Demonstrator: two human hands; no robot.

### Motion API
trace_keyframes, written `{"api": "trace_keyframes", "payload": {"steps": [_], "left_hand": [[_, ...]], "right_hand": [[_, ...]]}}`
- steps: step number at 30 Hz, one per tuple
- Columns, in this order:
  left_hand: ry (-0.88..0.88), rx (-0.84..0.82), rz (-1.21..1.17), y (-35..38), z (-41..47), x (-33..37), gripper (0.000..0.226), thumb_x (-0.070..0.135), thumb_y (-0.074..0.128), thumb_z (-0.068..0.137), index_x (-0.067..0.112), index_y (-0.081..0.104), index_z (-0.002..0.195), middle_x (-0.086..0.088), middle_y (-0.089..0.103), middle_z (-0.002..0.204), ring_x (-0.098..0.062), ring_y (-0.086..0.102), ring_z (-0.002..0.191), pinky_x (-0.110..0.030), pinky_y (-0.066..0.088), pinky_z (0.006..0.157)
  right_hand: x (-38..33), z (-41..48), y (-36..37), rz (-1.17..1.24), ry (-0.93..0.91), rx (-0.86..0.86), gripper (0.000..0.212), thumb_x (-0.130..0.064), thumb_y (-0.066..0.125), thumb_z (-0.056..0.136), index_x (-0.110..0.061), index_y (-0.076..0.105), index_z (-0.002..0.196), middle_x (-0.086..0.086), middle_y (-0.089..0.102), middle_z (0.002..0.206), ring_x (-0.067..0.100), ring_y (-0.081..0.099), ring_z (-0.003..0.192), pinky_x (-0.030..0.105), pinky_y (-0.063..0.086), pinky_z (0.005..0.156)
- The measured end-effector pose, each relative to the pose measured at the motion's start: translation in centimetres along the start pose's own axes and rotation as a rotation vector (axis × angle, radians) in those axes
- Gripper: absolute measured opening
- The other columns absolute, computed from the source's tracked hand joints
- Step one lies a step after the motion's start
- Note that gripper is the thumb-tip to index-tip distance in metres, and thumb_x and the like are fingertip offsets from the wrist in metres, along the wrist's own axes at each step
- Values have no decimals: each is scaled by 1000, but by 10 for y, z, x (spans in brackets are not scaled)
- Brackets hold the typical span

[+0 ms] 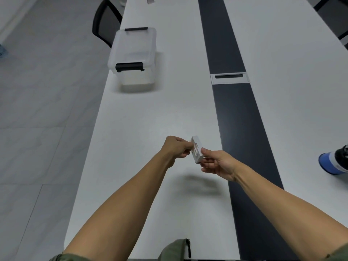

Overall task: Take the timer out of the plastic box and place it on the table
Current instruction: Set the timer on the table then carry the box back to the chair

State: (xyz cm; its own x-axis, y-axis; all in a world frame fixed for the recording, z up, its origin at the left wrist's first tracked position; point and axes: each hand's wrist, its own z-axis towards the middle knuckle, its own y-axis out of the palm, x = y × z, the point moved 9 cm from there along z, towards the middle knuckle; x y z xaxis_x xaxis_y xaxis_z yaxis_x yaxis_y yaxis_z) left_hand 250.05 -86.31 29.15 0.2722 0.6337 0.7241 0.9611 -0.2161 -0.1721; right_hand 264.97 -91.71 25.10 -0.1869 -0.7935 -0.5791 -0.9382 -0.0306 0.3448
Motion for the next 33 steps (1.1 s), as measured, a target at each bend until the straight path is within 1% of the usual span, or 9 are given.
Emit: {"api": "trace_keyframes", "payload": {"steps": [5, 11, 13, 16, 20, 23, 27, 30, 33], "left_hand": [[-19, -17, -2, -7, 2, -5, 19, 8, 71, 76, -5, 72, 89, -16, 72, 93, -22, 69, 82, -27, 56, 70], [-28, -22, 18, -14, 1, -13, 6, 1, 63, 78, 0, 68, 74, -16, 69, 83, -20, 66, 73, -26, 53, 67], [-26, -48, 33, -14, 0, -15, 6, 0, 62, 79, 0, 68, 76, -17, 68, 83, -21, 64, 73, -25, 51, 64], [-34, -89, 92, -15, -2, -18, 7, 2, 64, 81, 1, 69, 87, -11, 67, 81, -20, 61, 75, -25, 49, 63], [-39, -15, 147, -35, 2, -24, 11, 8, 69, 82, 6, 71, 93, -3, 67, 80, -16, 61, 73, -27, 48, 65], [-36, 21, 168, -46, 6, -26, 12, 7, 66, 83, 5, 70, 95, -5, 67, 81, -15, 60, 69, -27, 47, 64], [-34, 6, 236, -38, 12, -34, 13, 4, 64, 83, 3, 70, 95, -12, 67, 86, -19, 58, 69, -26, 45, 61], [-14, 34, 432, -29, 23, -50, 20, 7, 65, 82, 4, 70, 101, -14, 69, 100, -21, 59, 81, -27, 48, 68], [-5, 21, 633, -14, 30, -72, 34, 13, 63, 84, 9, 63, 118, -10, 62, 123, -23, 59, 106, -26, 44, 82]], "right_hand": [[1, -2, 3, -14, 6, -34, 50, -33, 74, 74, -1, 67, 111, 11, 66, 90, 17, 62, 75, 36, 56, 81], [-1, -2, 5, -15, 17, -56, 49, -31, 75, 73, -1, 68, 111, 10, 67, 88, 16, 62, 72, 34, 59, 78], [0, -3, 4, -34, 22, -52, 47, -28, 75, 74, 0, 68, 111, 9, 69, 86, 16, 63, 70, 35, 58, 80], [-2, -4, 3, -108, -3, -27, 47, -26, 77, 76, 2, 68, 113, 13, 69, 96, 18, 65, 74, 37, 58, 81], [-12, -7, -5, -341, -96, 81, 45, -17, 81, 77, -4, 60, 116, 14, 69, 107, 24, 69, 87, 37, 60, 79], [-19, -11, -10, -517, -171, 127, 49, -14, 84, 73, -6, 64, 117, 9, 69, 107, 21, 71, 92, 35, 61, 78], [-28, -13, -29, -1003, -349, 379, 63, -25, 84, 67, -20, 53, 122, -4, 57, 113, 14, 64, 92, 28, 57, 76], [-24, -3, -37, -1289, -480, 452, 67, -26, 78, 75, -20, 40, 131, -1, 45, 125, 21, 60, 96, 36, 59, 76], [-14, 11, -39, -1521, -553, 473, 62, -21, 72, 81, -15, 37, 132, 6, 43, 128, 27, 63, 81, 38, 59, 64]]}}
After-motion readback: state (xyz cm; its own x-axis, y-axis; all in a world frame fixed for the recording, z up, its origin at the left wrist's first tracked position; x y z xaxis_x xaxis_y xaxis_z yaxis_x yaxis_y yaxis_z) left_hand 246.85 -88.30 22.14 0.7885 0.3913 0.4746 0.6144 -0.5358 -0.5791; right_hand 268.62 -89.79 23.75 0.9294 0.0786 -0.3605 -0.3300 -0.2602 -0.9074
